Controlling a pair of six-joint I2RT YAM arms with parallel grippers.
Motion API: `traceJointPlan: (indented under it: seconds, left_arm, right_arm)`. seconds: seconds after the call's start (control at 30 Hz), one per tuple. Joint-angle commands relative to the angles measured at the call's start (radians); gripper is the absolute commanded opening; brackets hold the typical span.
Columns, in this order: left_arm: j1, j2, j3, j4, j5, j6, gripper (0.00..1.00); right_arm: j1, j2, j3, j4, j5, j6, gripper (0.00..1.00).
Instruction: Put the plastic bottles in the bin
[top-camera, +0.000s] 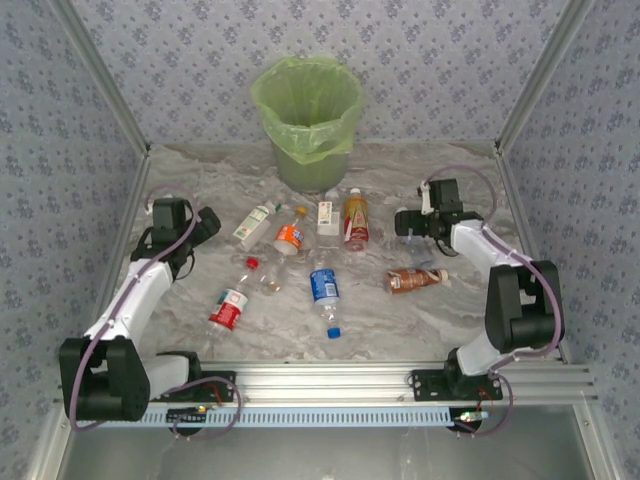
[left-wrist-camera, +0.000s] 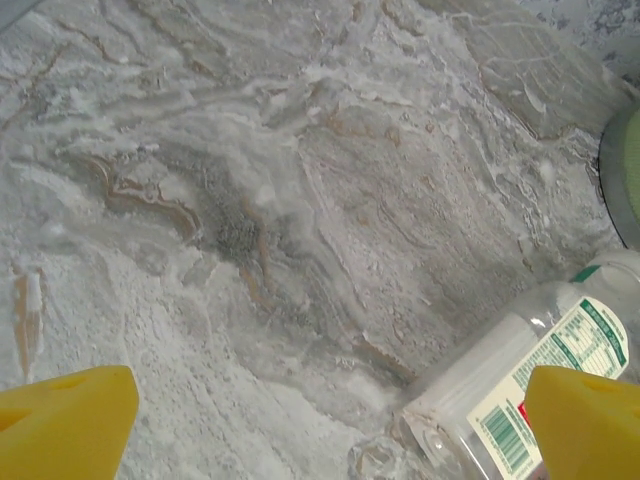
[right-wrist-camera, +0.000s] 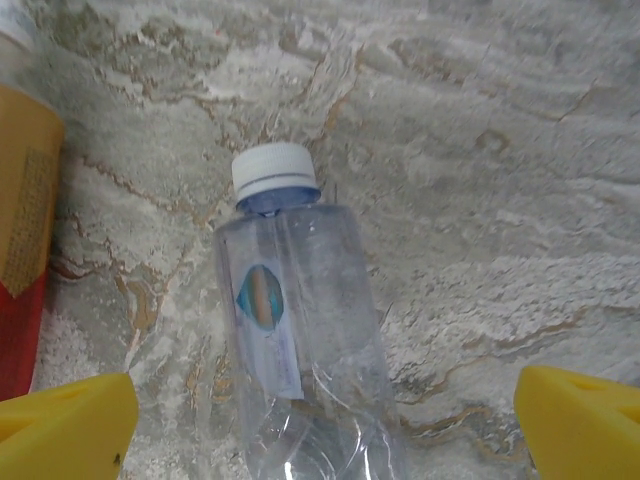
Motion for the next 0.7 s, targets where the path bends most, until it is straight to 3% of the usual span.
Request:
traceJointPlan:
  seconds: [0.0,0.13,0.27,0.43,0.67]
  left_arm:
    - [-0.002,-0.004,0.050,-0.073,0.023,-0.043,0.99]
    - [-0.002,0.013,0.048,-0.068,0.024,-0.060,0.99]
    - [-0.003,0.021,0.048,-0.073,0.014,-0.076,0.99]
    - [-0.003,0.023,0.054,-0.115,-0.048,-0.123,0.99]
    - [-0.002,0.013,0.058,-0.132,-0.022,-0.121,0.99]
  right_arm:
    - [0.009,0.060,0.068,-0.113,-0.028,-0.003,0.98]
    - [0.025,0.133,0.122,-0.139,-0.017,-0.010,0.97]
    - [0.047,0.215,0.185,-0.186,0.096,0.031,0.95]
    - [0.045,0.284,0.249,-0.223,0.109,0.065,0.92]
    - [0.043,0.337,0.305,-0.278,0.157,0.082,0.73]
